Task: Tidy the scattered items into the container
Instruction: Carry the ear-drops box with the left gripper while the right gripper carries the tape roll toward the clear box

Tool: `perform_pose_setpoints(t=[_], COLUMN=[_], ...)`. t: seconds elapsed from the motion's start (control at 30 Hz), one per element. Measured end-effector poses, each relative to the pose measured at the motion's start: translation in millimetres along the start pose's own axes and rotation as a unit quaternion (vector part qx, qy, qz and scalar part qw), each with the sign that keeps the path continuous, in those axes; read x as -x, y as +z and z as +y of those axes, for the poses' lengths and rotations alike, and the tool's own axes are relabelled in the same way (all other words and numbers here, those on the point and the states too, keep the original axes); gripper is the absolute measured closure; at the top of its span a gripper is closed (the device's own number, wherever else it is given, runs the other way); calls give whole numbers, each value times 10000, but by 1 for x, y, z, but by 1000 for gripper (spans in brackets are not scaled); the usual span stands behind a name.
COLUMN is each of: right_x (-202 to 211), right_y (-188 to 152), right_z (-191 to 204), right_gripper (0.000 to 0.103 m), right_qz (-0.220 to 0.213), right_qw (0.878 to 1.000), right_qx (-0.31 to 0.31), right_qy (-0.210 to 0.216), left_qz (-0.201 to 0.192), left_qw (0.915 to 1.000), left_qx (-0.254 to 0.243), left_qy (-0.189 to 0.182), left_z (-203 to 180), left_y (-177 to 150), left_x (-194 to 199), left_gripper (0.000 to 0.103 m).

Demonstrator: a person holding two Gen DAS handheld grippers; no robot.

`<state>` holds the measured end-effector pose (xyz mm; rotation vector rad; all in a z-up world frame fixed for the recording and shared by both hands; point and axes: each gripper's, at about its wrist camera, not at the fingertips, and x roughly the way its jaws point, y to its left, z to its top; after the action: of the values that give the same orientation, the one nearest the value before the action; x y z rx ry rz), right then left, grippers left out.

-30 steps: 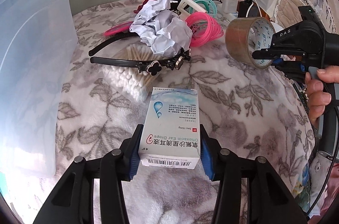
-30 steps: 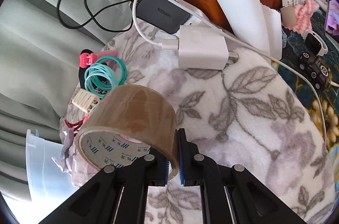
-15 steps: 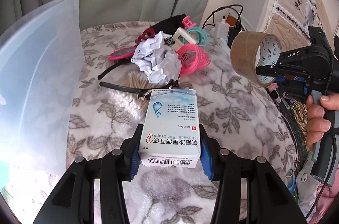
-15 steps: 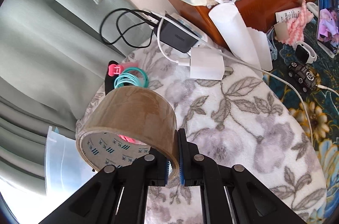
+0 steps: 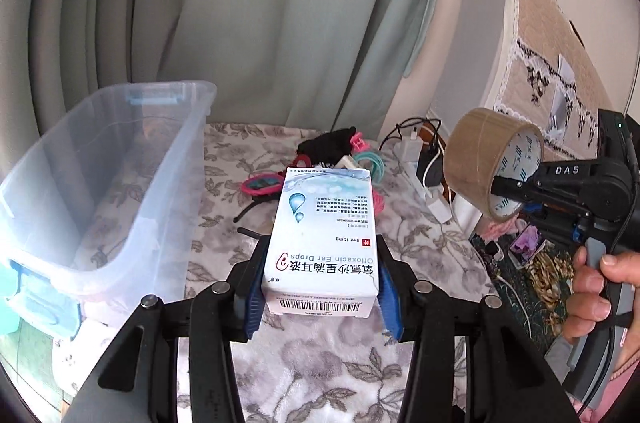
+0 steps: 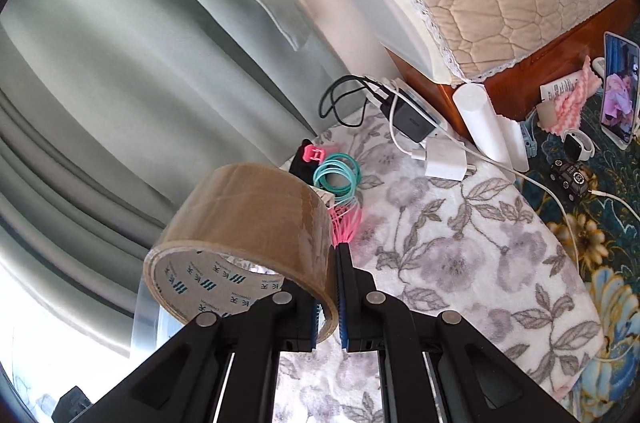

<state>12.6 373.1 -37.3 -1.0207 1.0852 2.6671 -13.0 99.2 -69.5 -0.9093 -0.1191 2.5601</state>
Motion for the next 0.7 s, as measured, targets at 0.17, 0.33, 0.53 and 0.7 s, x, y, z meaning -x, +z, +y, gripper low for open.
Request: perform_pose_setpoints(t=[0.17, 0.33, 0.53, 0.7], right_x=[20, 27, 18, -1], right_y=[-8, -16, -32, -59], right_z=[30, 61, 106, 146], right_gripper=[95, 95, 95, 95], right_qz=[-100, -109, 58, 403], right_qw=[9992, 9969, 9916, 9834], right_qx=[309, 623, 1057, 1456], right_qy=[234, 468, 737, 1009], left_qz=[-426, -711, -953, -1007], left_qw=[9989, 9962, 9910, 9859], left_qx=[179, 435, 784, 1071], left_qy=[103, 258, 523, 805], left_z=[14, 36, 71, 105], left_y=[15, 23, 26, 23], left_x=[31, 54, 76, 85], left_gripper=[54, 54, 54, 54])
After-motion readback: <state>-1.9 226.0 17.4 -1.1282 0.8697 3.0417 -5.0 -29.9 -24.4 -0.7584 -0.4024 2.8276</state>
